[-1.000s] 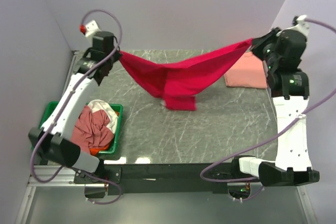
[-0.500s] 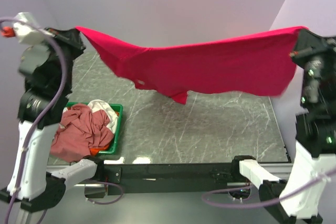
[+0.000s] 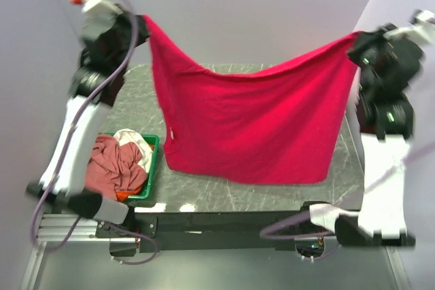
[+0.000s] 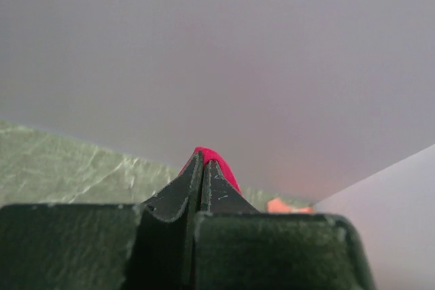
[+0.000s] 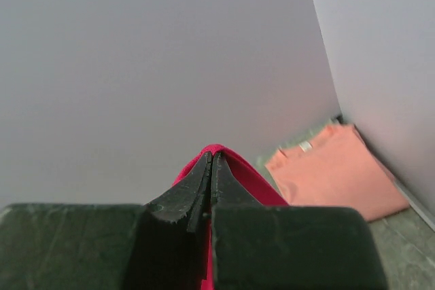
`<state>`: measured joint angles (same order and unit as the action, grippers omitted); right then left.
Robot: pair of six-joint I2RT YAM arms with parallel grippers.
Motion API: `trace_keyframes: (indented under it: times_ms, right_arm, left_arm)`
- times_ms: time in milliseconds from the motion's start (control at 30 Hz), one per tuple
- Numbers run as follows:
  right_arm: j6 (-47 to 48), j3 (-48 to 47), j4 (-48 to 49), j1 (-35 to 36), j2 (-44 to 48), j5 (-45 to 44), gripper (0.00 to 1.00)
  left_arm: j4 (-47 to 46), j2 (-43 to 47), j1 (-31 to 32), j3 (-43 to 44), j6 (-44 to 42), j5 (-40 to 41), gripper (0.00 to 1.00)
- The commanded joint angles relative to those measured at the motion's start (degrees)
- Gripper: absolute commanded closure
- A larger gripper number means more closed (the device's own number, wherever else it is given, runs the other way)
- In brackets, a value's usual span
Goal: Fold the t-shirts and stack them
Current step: Flatten the tshirt out
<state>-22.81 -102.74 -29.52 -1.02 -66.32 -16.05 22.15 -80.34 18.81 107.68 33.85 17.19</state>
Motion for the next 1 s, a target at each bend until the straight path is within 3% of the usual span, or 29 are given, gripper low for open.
trace_keyframes:
  times_ms: [0, 167, 300, 667, 967]
  right_arm:
    - [1.4, -1.3, 4.3, -0.4, -4.8, -1.1, 1.0]
    - [1.1, -5.7, 3.6, -0.5, -8.5, -0.6, 1.0]
    - [0.8, -6.7, 3.7, -0.5, -6.8, -0.6, 1.0]
    - [1.0, -4.2, 3.2, -0.5, 8.1, -3.2, 1.0]
    - [-0.1, -1.4, -0.7, -0.4, 19.6, -5.7, 1.0]
  left_arm:
    - [-1.2, -5.1, -0.5, 8.3, -1.5, -2.0, 0.99]
    - [-2.2, -11.0, -1.2, 15.6, -0.6, -2.9, 0.99]
    - [-5.8, -8.6, -1.2, 13.9, 0.2, -3.3, 0.99]
    - [-14.7, 11.5, -1.2, -0.6, -1.9, -7.4, 0.99]
    - [-13.7, 21.4, -1.2, -2.0, -0.3, -14.1, 0.99]
